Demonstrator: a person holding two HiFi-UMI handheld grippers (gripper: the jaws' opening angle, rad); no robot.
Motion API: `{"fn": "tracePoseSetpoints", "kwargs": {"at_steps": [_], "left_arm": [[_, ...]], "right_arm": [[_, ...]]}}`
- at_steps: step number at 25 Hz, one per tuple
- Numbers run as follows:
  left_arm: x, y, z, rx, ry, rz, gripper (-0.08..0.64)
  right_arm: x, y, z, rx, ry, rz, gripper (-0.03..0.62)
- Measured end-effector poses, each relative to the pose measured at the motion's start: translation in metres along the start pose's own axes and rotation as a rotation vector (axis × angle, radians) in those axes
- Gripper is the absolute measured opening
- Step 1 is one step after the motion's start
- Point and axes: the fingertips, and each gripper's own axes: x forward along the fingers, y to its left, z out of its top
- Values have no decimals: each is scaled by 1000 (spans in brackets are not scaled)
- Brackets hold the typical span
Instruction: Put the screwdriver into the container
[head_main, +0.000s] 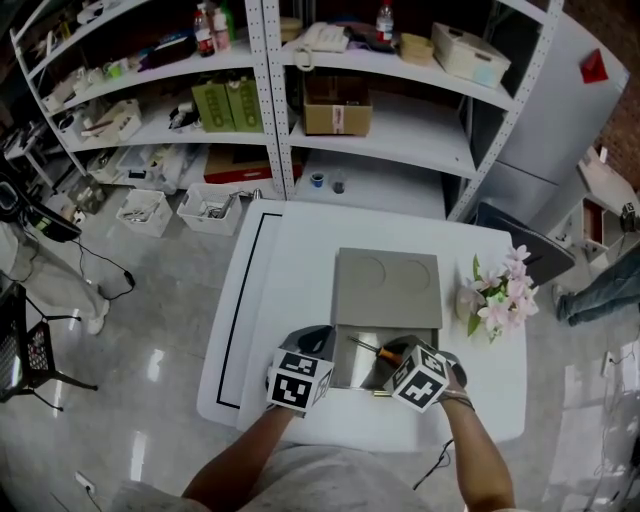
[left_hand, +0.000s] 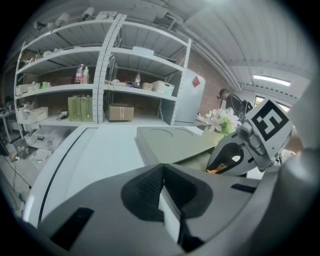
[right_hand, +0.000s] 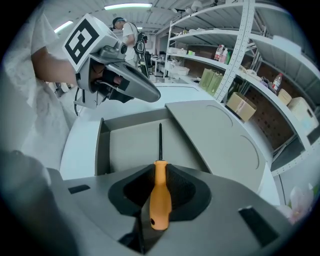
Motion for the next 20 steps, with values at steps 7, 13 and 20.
{"fn": "tracePoseSetpoints", "kwargs": {"at_steps": [7,13,20], "left_arm": [[-5,0,1,5,2,10,5],[-9,-2,2,5,-6,18,5],[-19,-8,3,9,-26,31,5]], "right_arm": [[3,1,2,-18,-8,-9,78],[0,-1,2,33,-48,-18,81],[-15,-5,6,100,-121,-53,70]]}}
